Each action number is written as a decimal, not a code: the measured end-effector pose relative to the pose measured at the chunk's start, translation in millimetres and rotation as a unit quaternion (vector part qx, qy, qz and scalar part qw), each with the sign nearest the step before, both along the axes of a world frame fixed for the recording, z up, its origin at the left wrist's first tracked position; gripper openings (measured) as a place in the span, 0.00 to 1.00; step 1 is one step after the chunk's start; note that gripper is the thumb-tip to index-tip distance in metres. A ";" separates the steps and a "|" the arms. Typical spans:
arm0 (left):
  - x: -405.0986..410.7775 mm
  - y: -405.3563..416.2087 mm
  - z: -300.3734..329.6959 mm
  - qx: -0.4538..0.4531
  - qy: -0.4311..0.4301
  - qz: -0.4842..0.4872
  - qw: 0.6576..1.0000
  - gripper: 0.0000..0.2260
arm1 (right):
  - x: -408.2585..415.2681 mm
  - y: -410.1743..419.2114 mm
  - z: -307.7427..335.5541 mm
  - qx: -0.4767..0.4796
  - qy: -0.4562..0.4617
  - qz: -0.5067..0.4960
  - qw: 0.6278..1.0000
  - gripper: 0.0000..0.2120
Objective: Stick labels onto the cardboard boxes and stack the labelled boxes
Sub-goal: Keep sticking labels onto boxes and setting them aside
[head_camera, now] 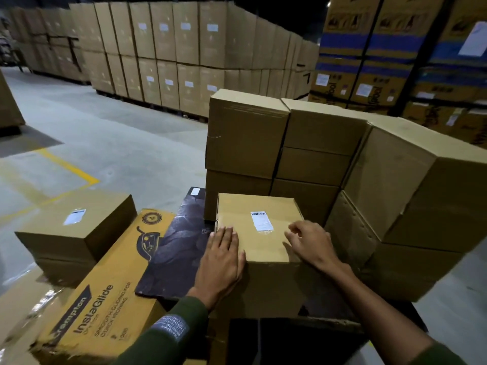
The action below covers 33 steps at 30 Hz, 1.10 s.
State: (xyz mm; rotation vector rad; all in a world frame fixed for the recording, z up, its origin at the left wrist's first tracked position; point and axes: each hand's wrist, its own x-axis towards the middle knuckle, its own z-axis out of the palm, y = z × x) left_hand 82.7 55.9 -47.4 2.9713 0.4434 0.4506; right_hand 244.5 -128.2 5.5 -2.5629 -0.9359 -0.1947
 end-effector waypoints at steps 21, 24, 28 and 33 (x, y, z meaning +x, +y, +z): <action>3.4 -4.2 -7.7 0.012 -0.092 0.017 0.996 0.25 | 12.2 114.8 50.2 -0.065 0.329 -0.130 0.933 0.22; 3.4 -3.7 -8.8 0.005 -0.096 0.018 0.995 0.26 | 9.4 113.0 57.0 -0.036 0.374 -0.138 0.916 0.24; 2.5 -3.6 -9.5 -0.004 -0.095 0.019 0.995 0.27 | 10.5 111.4 58.5 -0.006 0.397 -0.143 0.907 0.20; 0.3 -4.9 -5.9 0.004 -0.103 0.025 0.994 0.27 | 17.7 99.6 54.7 0.023 0.413 -0.157 0.897 0.21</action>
